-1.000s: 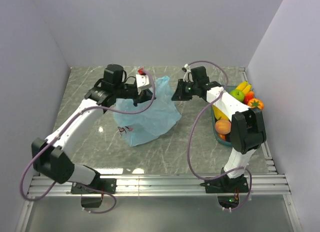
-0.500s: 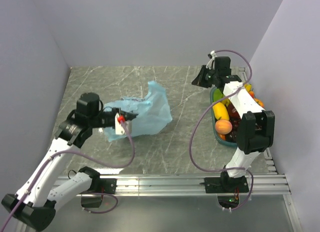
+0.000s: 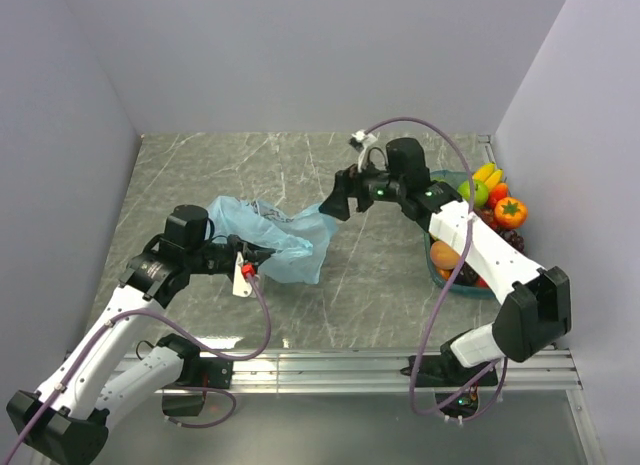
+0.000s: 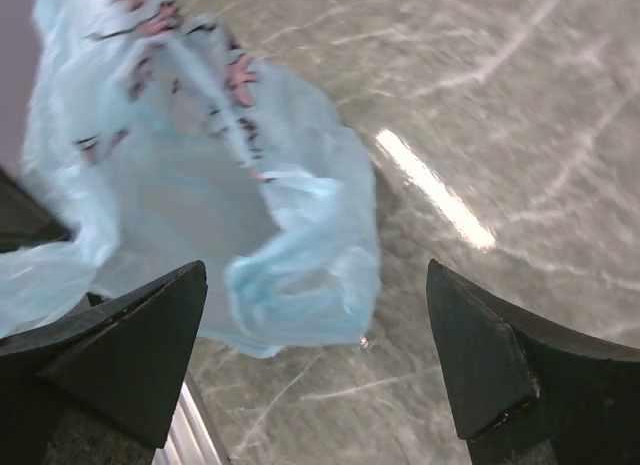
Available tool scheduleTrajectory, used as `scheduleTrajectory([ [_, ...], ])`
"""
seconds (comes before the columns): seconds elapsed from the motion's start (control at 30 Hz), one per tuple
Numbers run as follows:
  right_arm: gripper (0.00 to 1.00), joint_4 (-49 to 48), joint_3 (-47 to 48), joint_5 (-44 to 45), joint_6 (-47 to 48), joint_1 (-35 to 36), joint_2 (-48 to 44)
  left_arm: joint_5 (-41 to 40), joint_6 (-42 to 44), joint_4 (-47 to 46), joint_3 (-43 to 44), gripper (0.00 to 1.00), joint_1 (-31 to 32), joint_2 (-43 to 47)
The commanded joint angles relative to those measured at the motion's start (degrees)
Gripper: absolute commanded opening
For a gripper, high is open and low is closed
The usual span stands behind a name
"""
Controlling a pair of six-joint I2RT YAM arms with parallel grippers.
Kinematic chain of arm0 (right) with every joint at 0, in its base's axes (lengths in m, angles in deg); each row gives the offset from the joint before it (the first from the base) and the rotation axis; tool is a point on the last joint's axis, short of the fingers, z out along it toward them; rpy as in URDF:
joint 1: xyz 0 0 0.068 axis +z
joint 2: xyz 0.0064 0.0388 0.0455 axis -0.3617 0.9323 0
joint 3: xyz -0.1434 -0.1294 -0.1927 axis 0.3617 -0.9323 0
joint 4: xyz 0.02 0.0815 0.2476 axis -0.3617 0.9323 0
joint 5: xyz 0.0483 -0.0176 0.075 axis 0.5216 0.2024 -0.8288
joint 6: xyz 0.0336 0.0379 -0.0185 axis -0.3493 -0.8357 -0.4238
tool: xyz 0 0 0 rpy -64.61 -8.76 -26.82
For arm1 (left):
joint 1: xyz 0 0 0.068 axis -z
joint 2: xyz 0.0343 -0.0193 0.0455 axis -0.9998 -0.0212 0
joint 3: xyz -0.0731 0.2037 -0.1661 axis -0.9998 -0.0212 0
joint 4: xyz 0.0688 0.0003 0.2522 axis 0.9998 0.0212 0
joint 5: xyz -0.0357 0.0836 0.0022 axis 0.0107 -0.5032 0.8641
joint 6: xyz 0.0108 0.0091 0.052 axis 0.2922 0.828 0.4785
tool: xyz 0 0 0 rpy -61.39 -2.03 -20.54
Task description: Place the fake fruits into the plastic bag and tie a complex knot
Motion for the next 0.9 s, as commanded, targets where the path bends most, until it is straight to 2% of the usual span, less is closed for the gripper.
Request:
scheduleTrajectory([
  [0.0,0.97,0.25,3.51,3.15,8.26,3.8,-0.83,2.38,4.93,1.66,0.73,0.0,0.34,-0.02],
  [0.17,0.99,4.48,6.69,13.6,15.92,12.41,3.47,2.56,5.65,0.97,-0.68,0.0,0.51,1.12],
  [0.2,0.99,4.66,6.86,20.58,17.93,13.3,4.44,2.48,5.82,0.97,-0.59,0.0,0.52,1.12],
  [0.33,1.0,3.25,7.47,31.62,20.93,15.15,11.28,1.77,7.66,2.63,-0.76,0.0,0.6,1.56],
  [0.43,0.99,5.96,8.1,31.04,23.3,15.42,14.01,1.16,7.05,2.99,-1.64,0.0,0.6,3.14],
  [0.47,0.78,7.2,8.36,30.85,24.18,15.51,14.55,0.81,6.97,3.16,-1.91,0.0,0.6,3.67],
  [0.53,0.48,9.66,9.32,32.15,25.33,14.98,15.86,-1.03,6.96,5.18,-2.69,0.0,0.6,5.42],
  [0.57,0.17,10.1,9.85,32.17,25.42,14.28,15.96,-1.82,6.62,6.06,-3.13,0.0,0.52,6.39],
  [0.6,0.0,10.11,10.29,32.86,23.94,12.36,15.7,-3.48,5.83,7.72,-3.75,0.0,0.6,7.35],
  [0.87,0.0,7.3,19.95,30.5,16.02,3.47,11.48,-8.42,5.56,16.78,-13.15,0.0,0.6,19.31],
])
